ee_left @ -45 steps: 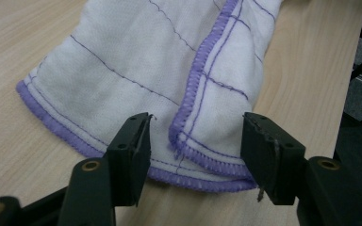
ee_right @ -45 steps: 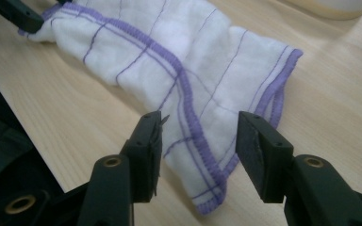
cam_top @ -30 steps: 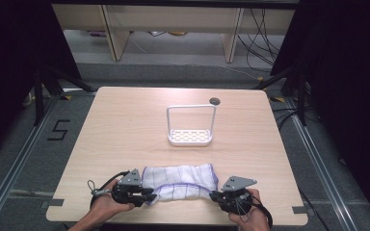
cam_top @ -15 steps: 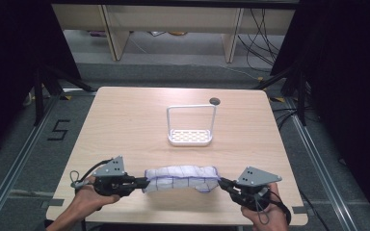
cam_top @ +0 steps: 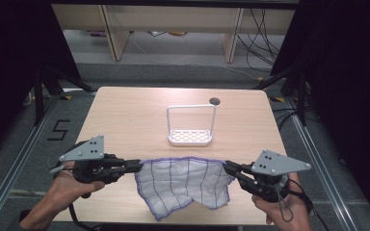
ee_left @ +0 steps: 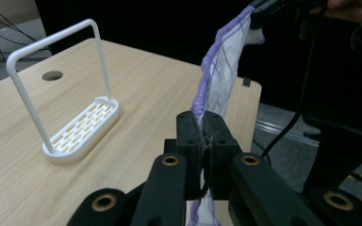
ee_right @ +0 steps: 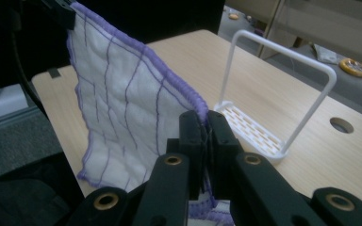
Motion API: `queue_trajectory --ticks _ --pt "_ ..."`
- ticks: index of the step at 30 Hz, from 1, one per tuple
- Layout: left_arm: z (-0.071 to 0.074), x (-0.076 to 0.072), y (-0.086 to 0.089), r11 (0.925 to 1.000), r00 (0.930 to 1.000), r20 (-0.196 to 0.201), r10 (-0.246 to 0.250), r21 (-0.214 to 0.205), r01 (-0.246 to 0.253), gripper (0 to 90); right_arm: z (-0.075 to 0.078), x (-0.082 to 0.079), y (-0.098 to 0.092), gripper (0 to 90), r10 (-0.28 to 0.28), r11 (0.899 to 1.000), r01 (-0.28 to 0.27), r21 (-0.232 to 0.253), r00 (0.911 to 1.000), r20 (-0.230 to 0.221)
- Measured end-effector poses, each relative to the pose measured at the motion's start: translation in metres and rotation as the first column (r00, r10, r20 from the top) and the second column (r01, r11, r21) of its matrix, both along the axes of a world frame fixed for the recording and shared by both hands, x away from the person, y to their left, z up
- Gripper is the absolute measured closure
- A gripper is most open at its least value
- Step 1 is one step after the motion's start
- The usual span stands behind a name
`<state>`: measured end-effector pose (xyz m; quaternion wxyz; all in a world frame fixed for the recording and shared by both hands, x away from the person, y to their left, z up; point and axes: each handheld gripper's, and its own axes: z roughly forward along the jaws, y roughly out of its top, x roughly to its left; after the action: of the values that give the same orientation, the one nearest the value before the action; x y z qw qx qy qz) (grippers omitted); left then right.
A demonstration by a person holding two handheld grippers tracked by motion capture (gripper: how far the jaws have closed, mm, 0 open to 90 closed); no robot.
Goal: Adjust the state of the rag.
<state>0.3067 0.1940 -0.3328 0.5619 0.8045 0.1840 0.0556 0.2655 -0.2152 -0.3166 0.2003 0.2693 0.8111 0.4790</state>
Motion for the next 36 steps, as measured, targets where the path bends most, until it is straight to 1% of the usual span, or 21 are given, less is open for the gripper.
queue_trajectory --ticks 4,7,9,11,13,14,16,17,19,21,22,23,24,26,27,28,29,30,32,34,36 --pt "0.003 0.011 0.001 0.9997 0.9995 -0.018 0.025 -0.005 -0.025 86.0 0.010 0.002 0.000 87.0 0.000 1.000 -0.001 0.031 0.9999 0.011" --pt "-0.008 0.033 -0.001 0.9975 0.9965 -0.044 0.071 0.004 -0.071 85.9 0.010 0.020 0.002 87.0 -0.026 1.000 0.026 0.003 0.9996 0.005" --pt "-0.023 0.052 -0.006 0.9932 0.9915 -0.059 0.116 0.019 -0.115 85.9 0.002 0.038 0.003 87.0 -0.052 0.998 0.051 -0.033 0.9984 -0.022" --pt "-0.042 0.072 -0.013 0.9865 0.9842 -0.077 0.159 0.052 -0.156 85.9 -0.013 0.062 0.005 87.0 -0.080 0.995 0.077 -0.059 0.9947 -0.065" --pt "-0.063 0.090 -0.020 0.9768 0.9759 -0.083 0.202 0.091 -0.194 85.9 -0.033 0.086 0.008 86.9 -0.113 0.991 0.102 -0.090 0.9860 -0.123" --pt "-0.073 0.097 -0.023 0.9689 0.9693 -0.089 0.229 0.117 -0.218 85.8 -0.044 0.100 0.009 87.0 -0.119 0.989 0.106 -0.104 0.9843 -0.130" --pt "-0.092 0.110 -0.031 0.9664 0.9644 -0.120 0.235 0.135 -0.219 85.9 -0.066 0.119 0.013 86.9 -0.165 0.980 0.139 -0.145 0.9676 -0.191" --pt "-0.100 0.115 -0.035 0.9600 0.9590 -0.123 0.255 0.150 -0.237 85.8 -0.076 0.128 0.015 86.9 -0.176 0.976 0.144 -0.165 0.9634 -0.202" --pt "-0.112 0.124 -0.039 0.9527 0.9536 -0.129 0.272 0.176 -0.248 85.8 -0.093 0.141 0.020 86.9 -0.197 0.971 0.155 -0.183 0.9498 -0.243" --pt "-0.122 0.130 -0.041 0.9425 0.9451 -0.131 0.299 0.195 -0.271 85.7 -0.106 0.151 0.022 86.9 -0.212 0.963 0.161 -0.214 0.9465 -0.243" --pt "-0.127 0.132 -0.042 0.9430 0.9420 -0.146 0.302 0.191 -0.273 85.7 -0.112 0.155 0.023 86.9 -0.225 0.960 0.171 -0.223 0.9432 -0.244" --pt "-0.131 0.134 -0.042 0.9436 0.9415 -0.154 0.300 0.194 -0.269 85.6 -0.116 0.158 0.024 86.8 -0.235 0.957 0.177 -0.229 0.9378 -0.256" --pt "-0.134 0.135 -0.042 0.9411 0.9407 -0.156 0.302 0.207 -0.268 85.6 -0.121 0.161 0.023 86.8 -0.233 0.957 0.175 -0.231 0.9388 -0.253" --pt "-0.140 0.135 -0.044 0.9377 0.9381 -0.157 0.309 0.215 -0.272 85.5 -0.127 0.164 0.024 86.7 -0.250 0.950 0.184 -0.251 0.9324 -0.261" --pt "-0.143 0.135 -0.044 0.9381 0.9411 -0.157 0.300 0.228 -0.261 85.4 -0.133 0.166 0.025 86.7 -0.256 0.952 0.199 -0.233 0.9350 -0.246" --pt "-0.145 0.135 -0.044 0.9376 0.9410 -0.161 0.297 0.235 -0.256 85.3 -0.134 0.167 0.024 86.6 -0.250 0.948 0.182 -0.260 0.9330 -0.259" --pt "-0.149 0.133 -0.045 0.9346 0.9381 -0.162 0.306 0.239 -0.264 85.3 -0.138 0.168 0.025 86.6 -0.270 0.944 0.201 -0.261 0.9264 -0.263" --pt "-0.151 0.134 -0.044 0.9329 0.9389 -0.164 0.303 0.252 -0.257 85.2 -0.140 0.170 0.024 86.5 -0.263 0.941 0.189 -0.282 0.9312 -0.253" --pt "-0.155 0.134 -0.045 0.9313 0.9374 -0.170 0.304 0.261 -0.255 85.0 -0.144 0.170 0.026 86.5 -0.273 0.942 0.199 -0.269 0.9219 -0.275" --pt "-0.161 0.135 -0.046 0.9294 0.9364 -0.177 0.303 0.272 -0.250 84.8 -0.149 0.172 0.027 86.4 -0.281 0.937 0.198 -0.288 0.9158 -0.287" --pt "-0.166 0.136 -0.047 0.9239 0.9370 -0.170 0.305 0.292 -0.248 84.6 -0.156 0.173 0.029 86.3 -0.277 0.936 0.190 -0.295 0.9165 -0.289"
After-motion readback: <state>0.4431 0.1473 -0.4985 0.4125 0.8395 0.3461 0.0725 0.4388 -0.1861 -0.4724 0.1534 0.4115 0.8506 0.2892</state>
